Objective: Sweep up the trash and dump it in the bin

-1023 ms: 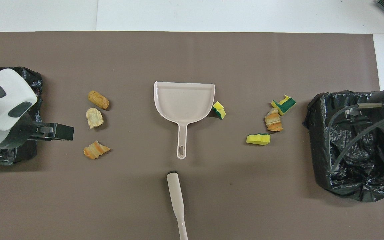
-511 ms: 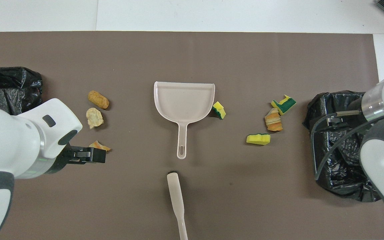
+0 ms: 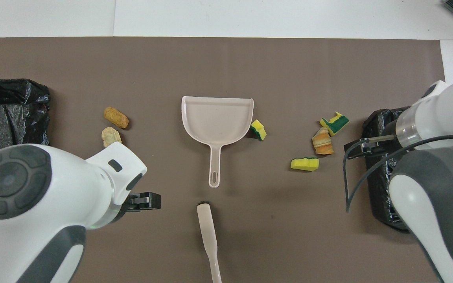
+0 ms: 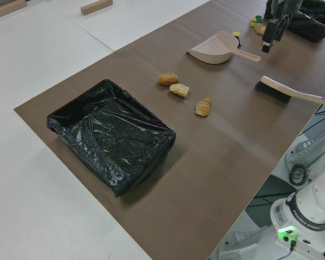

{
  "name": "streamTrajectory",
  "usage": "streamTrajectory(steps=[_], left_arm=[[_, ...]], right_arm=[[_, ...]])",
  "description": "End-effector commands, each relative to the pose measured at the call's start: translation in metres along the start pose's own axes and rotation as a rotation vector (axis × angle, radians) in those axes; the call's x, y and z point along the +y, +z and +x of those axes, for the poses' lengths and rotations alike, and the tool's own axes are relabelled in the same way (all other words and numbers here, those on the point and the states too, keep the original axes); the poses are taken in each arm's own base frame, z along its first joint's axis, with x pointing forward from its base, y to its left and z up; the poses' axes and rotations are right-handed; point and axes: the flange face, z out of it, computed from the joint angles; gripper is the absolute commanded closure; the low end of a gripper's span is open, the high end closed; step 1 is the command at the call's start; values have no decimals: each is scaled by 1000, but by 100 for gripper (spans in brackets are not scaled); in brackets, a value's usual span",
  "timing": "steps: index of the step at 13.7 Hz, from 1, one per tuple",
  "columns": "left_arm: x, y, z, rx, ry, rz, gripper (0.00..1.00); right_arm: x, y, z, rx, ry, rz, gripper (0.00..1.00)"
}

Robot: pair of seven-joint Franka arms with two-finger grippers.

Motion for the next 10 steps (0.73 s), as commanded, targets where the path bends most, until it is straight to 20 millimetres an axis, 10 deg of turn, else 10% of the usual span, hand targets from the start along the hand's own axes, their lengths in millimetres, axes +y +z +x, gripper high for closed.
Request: streamTrajectory(steps=[1,5,10], left_arm=[[38,29,-52,39,-30,-25,0],[104,102,-113,55,15,-45,0],[155,181,-143,30,-57,-11,0]], right_arm=[[-27,24,12,2,3,-10,0],[-48,42,21,28,-1,-17,0],[-54,57,22,47,7,-15,0]])
